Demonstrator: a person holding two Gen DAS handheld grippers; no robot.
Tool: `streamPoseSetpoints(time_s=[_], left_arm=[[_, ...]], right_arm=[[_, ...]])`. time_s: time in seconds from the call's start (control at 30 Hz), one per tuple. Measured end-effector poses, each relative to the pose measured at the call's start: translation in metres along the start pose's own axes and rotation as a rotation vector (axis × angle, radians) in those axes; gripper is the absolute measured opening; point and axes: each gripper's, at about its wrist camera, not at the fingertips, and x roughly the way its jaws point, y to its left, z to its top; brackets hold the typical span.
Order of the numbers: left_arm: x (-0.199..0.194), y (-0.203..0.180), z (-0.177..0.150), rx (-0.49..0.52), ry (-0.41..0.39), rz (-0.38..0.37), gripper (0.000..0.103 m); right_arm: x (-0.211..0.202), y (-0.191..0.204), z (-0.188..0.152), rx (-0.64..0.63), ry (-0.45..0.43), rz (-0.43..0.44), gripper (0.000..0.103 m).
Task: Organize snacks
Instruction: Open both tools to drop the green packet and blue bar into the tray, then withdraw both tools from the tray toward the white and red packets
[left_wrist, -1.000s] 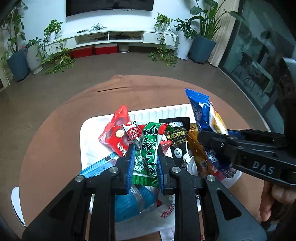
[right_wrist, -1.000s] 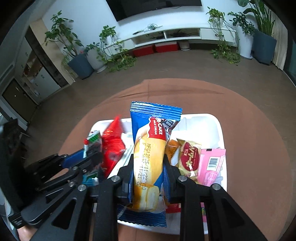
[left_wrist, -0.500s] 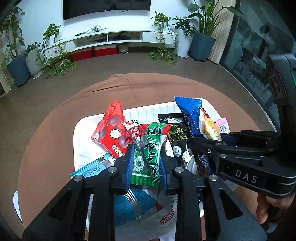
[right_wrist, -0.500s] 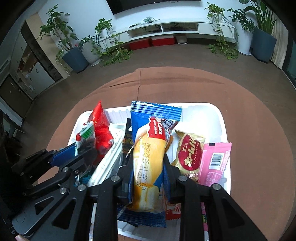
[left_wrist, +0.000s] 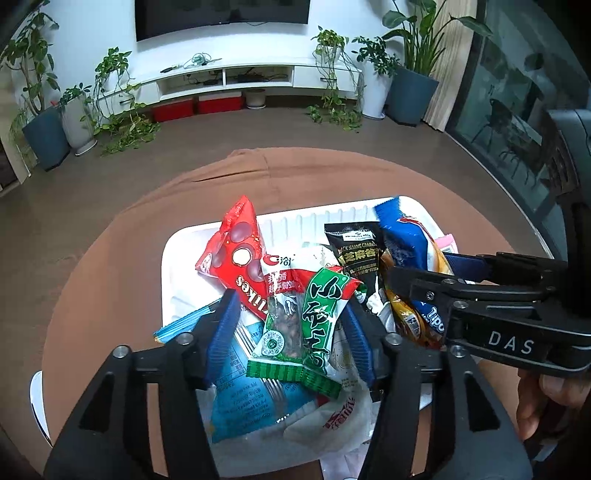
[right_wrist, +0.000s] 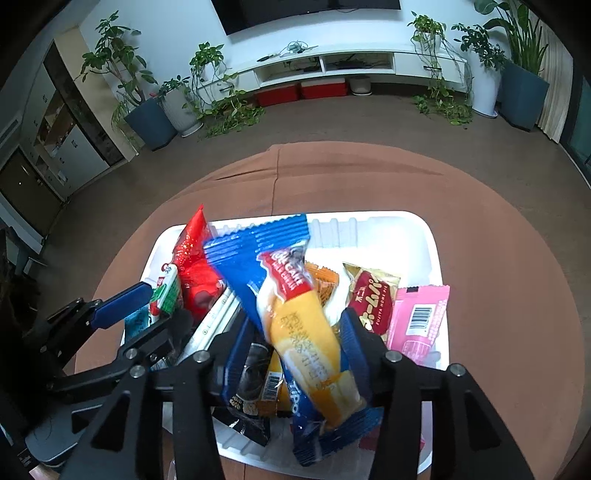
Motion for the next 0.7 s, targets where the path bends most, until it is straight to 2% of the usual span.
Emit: streamPoseSetpoints(time_s=[0.2, 0.3, 0.53, 0.6, 0.7], left_arm=[[-0.014, -0.005, -0.005, -0.001, -0.025, 0.000, 0.067], [-0.019, -0.008, -0.006, 0.005, -0.033, -0.004, 0.069], [-0.029, -0.017, -0.009, 0.015, -0.048, -0.007, 0.070], [-0.034, -0.018, -0.010, 0.015, -0.057, -0.003, 0.074], [-0.042, -0.018, -0.013, 0.007, -0.068, -0.005, 0.079]], right_arm=[[-0.011, -0.003, -0.001, 0.008, -0.023, -0.003, 0.058], [-0.014, -0.005, -0.002, 0.013, -0.032, -0.004, 0.062], [-0.016, -0.010, -0.003, 0.018, -0.040, -0.010, 0.062], [-0.019, -0.012, -0.003, 0.023, -0.046, -0.004, 0.063], [-0.026, -0.015, -0.004, 0.037, -0.073, 0.003, 0.070]])
